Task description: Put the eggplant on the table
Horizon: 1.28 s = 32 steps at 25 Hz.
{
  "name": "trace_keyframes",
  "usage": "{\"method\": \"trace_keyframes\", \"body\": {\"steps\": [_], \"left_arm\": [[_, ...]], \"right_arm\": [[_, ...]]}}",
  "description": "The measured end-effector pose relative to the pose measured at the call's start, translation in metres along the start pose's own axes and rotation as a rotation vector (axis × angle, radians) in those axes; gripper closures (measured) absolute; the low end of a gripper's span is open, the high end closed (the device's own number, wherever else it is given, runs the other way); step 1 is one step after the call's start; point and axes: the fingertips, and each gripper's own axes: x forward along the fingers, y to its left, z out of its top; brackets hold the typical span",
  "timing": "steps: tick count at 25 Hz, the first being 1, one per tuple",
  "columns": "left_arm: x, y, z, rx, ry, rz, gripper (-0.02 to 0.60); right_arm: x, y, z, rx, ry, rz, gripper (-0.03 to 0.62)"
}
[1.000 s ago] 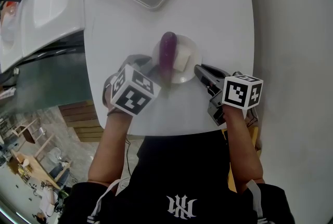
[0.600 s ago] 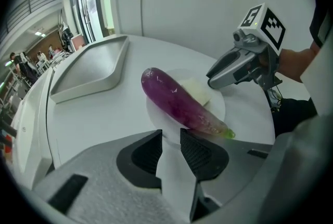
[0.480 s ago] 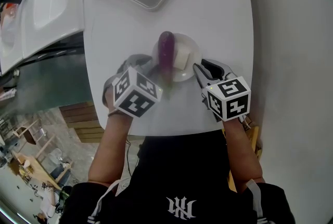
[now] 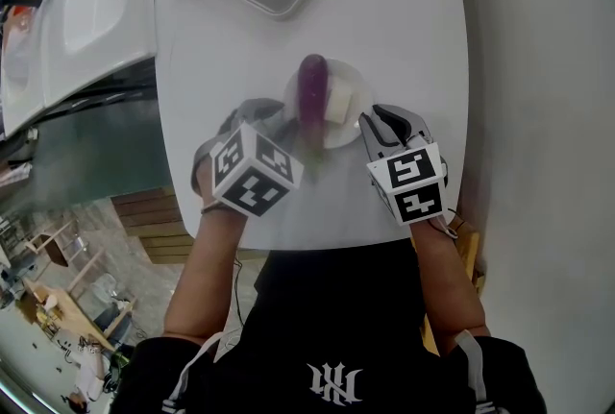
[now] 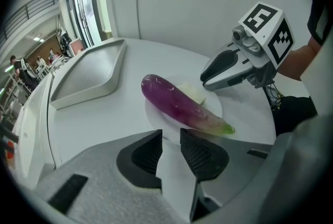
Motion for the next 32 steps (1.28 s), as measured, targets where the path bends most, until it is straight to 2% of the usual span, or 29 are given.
{"method": "trace_keyframes", "body": {"steps": [2, 4, 7, 9, 11, 12, 14, 16, 18, 21, 25, 27, 29, 32], "left_arm": [[0.000, 0.004, -0.002, -0.003, -0.012, 0.009, 0.482], [-0.006, 0.011, -0.006, 0.006, -0.040, 0.038, 0.482], [-0.029, 0.015, -0.010, 0.053, -0.139, 0.081, 0.482], [-0.051, 0.008, -0.008, 0.097, -0.241, 0.093, 0.495], [-0.076, -0.010, -0.008, 0.138, -0.330, 0.090, 0.553], [-0.089, -0.024, -0.010, 0.148, -0.370, 0.076, 0.559], [-0.114, -0.056, -0.015, 0.133, -0.454, 0.029, 0.570], [-0.138, -0.086, -0.022, 0.097, -0.541, -0.023, 0.575], [-0.158, -0.115, -0.029, 0.046, -0.626, -0.093, 0.575], [-0.182, -0.150, -0.039, -0.117, -0.798, -0.276, 0.575], [-0.207, -0.169, -0.052, -0.344, -1.003, -0.490, 0.575], [-0.218, -0.175, -0.050, -0.412, -1.070, -0.577, 0.575], [-0.234, -0.180, -0.042, -0.417, -1.127, -0.623, 0.575], [-0.254, -0.180, -0.033, -0.358, -1.191, -0.609, 0.575]], "right_arm": [[0.001, -0.001, 0.002, 0.018, -0.044, 0.035, 0.520], [-0.004, 0.002, 0.009, 0.035, -0.136, 0.100, 0.523], [-0.026, 0.014, 0.015, 0.034, -0.227, 0.209, 0.550], [-0.050, 0.040, 0.019, 0.051, -0.251, 0.394, 0.574], [-0.088, 0.073, 0.032, 0.108, -0.334, 0.615, 0.574], [-0.113, 0.086, 0.040, 0.140, -0.400, 0.699, 0.574], [-0.165, 0.104, 0.051, 0.188, -0.539, 0.799, 0.574], [-0.212, 0.114, 0.057, 0.196, -0.657, 0.838, 0.574], [-0.253, 0.122, 0.055, 0.181, -0.731, 0.859, 0.574], [-0.305, 0.134, 0.043, 0.169, -0.790, 0.889, 0.576], [-0.331, 0.152, 0.027, 0.128, -0.837, 0.802, 0.586], [-0.335, 0.160, 0.019, 0.112, -0.821, 0.775, 0.588], [-0.340, 0.166, 0.016, 0.107, -0.802, 0.783, 0.586], [-0.342, 0.172, 0.021, 0.085, -0.807, 0.816, 0.586]]}}
